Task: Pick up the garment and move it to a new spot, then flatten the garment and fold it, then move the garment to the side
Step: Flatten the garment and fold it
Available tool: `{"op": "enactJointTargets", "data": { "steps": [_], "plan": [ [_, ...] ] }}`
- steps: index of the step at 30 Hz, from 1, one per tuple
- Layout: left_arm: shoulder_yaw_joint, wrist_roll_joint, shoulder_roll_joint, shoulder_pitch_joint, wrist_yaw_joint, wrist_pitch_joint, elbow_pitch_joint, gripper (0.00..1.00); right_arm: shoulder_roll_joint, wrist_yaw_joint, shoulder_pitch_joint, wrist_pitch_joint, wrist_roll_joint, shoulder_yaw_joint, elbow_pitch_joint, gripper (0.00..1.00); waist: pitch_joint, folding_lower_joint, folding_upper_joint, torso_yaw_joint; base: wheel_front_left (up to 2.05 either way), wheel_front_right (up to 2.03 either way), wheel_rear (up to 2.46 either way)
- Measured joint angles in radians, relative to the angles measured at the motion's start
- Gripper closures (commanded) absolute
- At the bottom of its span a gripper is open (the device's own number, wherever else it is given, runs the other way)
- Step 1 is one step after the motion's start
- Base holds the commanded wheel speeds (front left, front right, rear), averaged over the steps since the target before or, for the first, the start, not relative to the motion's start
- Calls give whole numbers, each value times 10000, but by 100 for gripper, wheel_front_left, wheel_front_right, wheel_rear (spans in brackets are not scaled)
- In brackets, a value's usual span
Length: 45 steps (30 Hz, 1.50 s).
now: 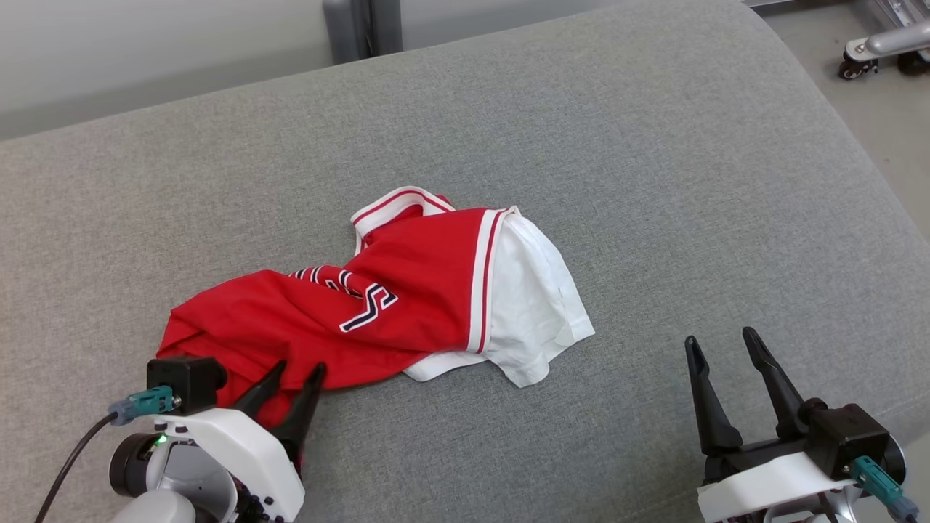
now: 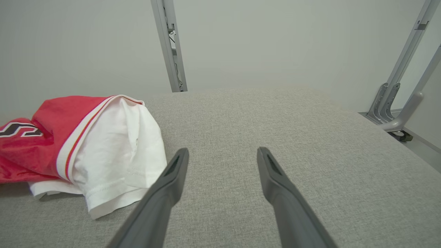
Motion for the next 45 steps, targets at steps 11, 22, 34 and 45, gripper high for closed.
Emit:
{"op": "enactJointTargets", "data": {
  "steps": [11,22,34,45],
  "plan": [
    [33,261,313,-979,-27,531,-961,100,0,0,-75,0,171,58,-6,0,85,0,0,-162,0,0,0],
    [54,-360,-98,-4003,-351,2993,174,100,-6,0,-426,0,702,487,50,0,654,0,0,-710,0,0,0],
    [-451,890,-988,-5760,-984,1818,4502,0,-6,0,-512,0,811,485,207,0,1018,0,0,-1473,0,0,0],
    [-744,1331,184,-3979,-612,1248,1409,0,4,0,-218,0,533,261,58,0,597,0,0,-623,0,0,0]
  ]
}}
